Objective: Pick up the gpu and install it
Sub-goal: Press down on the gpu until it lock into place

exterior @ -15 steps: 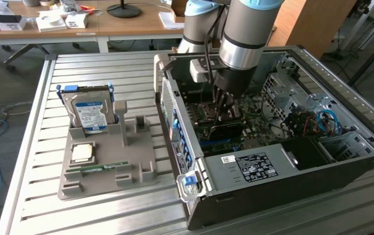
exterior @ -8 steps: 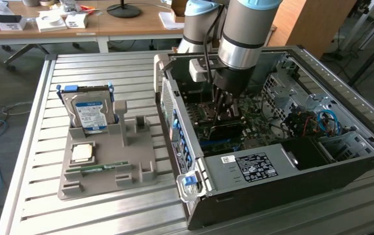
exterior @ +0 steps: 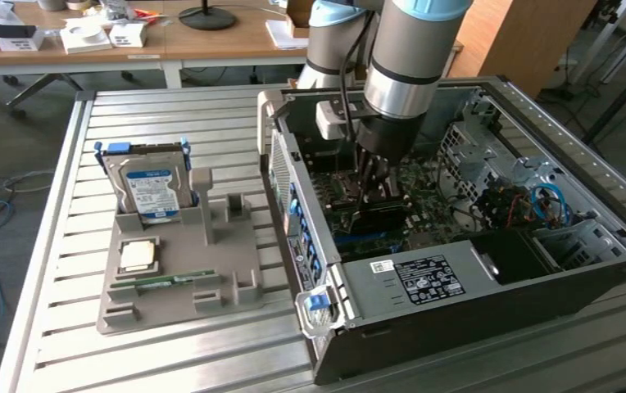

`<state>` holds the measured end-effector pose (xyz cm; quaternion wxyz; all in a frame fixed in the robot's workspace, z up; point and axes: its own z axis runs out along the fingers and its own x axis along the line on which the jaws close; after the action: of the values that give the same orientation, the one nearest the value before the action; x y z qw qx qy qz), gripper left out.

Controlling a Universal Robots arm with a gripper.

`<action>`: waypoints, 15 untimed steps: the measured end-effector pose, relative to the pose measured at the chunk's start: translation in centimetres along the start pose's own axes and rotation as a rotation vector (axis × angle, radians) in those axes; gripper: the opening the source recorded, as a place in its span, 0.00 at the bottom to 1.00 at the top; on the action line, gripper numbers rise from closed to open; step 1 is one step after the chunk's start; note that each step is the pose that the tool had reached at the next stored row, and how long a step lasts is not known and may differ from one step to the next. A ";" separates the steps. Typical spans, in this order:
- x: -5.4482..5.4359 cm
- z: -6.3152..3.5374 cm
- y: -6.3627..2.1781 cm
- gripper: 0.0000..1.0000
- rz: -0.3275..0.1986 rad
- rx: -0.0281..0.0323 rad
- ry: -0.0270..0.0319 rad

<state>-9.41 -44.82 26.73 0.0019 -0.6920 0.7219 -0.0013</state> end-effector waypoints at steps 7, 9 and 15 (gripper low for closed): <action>0.0 0.04 0.01 0.11 0.000 0.0000 0.0001; 0.0 0.05 0.02 0.11 0.000 0.0001 0.0000; 0.1 0.06 0.03 0.11 0.000 0.0000 0.0002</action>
<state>-9.44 -44.91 26.68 0.0019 -0.6921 0.7218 -0.0013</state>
